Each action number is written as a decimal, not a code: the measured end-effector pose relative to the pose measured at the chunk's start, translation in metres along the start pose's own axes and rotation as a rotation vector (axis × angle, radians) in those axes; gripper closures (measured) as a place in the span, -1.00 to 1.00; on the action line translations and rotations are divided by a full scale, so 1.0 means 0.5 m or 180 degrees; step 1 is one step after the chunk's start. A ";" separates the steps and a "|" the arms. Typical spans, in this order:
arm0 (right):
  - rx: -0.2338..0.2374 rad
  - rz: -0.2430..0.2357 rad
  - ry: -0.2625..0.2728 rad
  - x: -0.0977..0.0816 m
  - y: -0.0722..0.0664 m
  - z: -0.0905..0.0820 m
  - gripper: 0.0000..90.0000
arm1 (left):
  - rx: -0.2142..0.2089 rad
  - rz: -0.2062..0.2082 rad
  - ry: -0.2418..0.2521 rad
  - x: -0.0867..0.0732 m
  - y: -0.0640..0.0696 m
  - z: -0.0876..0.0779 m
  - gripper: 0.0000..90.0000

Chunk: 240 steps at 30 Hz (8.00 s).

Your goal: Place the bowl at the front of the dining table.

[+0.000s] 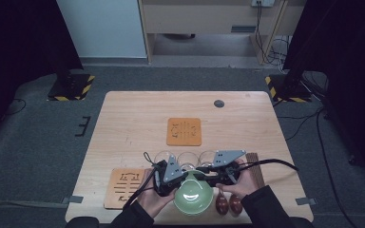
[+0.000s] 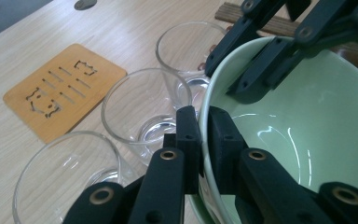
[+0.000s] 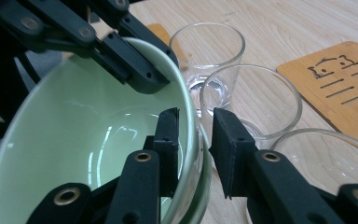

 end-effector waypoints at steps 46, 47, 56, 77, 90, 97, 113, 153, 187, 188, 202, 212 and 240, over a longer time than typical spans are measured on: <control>0.0098 0.0631 0.0136 0.034 0.012 -0.039 0.83 | 0.0366 -0.1080 0.0656 -0.109 -0.172 -0.114 -0.33; 0.0099 0.0643 0.0139 0.035 0.013 -0.042 0.83 | 0.0386 -0.1110 0.0648 -0.118 -0.176 -0.115 -0.35; 0.0075 0.0829 0.0332 0.063 0.025 -0.073 0.83 | 0.0486 -0.1292 0.0349 -0.221 -0.184 -0.117 -0.51; -0.0275 0.1009 0.0570 0.189 0.094 -0.083 0.83 | 0.0340 -0.1410 -0.0423 -0.332 -0.189 -0.071 -0.63; -0.0580 0.1262 0.0529 0.242 0.184 -0.037 0.83 | 0.0255 -0.1402 -0.0529 -0.335 -0.186 -0.062 -0.66; -0.0692 0.1364 0.0488 0.260 0.228 -0.006 0.83 | 0.0249 -0.1419 -0.0533 -0.335 -0.186 -0.061 -0.66; -0.0871 0.1565 0.0250 0.274 0.308 0.087 0.83 | 0.0227 -0.1399 -0.0527 -0.335 -0.188 -0.061 -0.66; -0.1056 0.1929 -0.0155 0.205 0.404 0.194 0.83 | 0.0265 -0.1391 -0.0525 -0.338 -0.199 -0.062 -0.67; -0.1334 0.2008 -0.0282 0.180 0.425 0.235 0.83 | 0.0261 -0.1372 -0.0527 -0.339 -0.201 -0.064 -0.67; -0.1336 0.2008 -0.0279 0.180 0.425 0.235 0.83 | 0.0258 -0.1369 -0.0532 -0.339 -0.201 -0.064 -0.67; -0.1417 0.2037 -0.0390 0.171 0.426 0.238 0.85 | 0.0255 -0.1369 -0.0547 -0.340 -0.200 -0.063 -0.67; -0.1437 0.2008 -0.0419 0.167 0.427 0.239 0.85 | 0.0246 -0.1363 -0.0560 -0.340 -0.199 -0.062 -0.67; -0.1302 0.2058 -0.0381 0.170 0.428 0.246 0.85 | 0.0240 -0.1363 -0.0568 -0.341 -0.200 -0.063 -0.67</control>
Point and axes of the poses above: each handheld gripper's, and its own axes: z roughly forward along the jaws, x roughly out of its top, y roughly to its right, the point moved 4 cm from there along z, roughly forward along the jaws, and after that the axes turned 12 degrees about z, right-handed, at the moved point
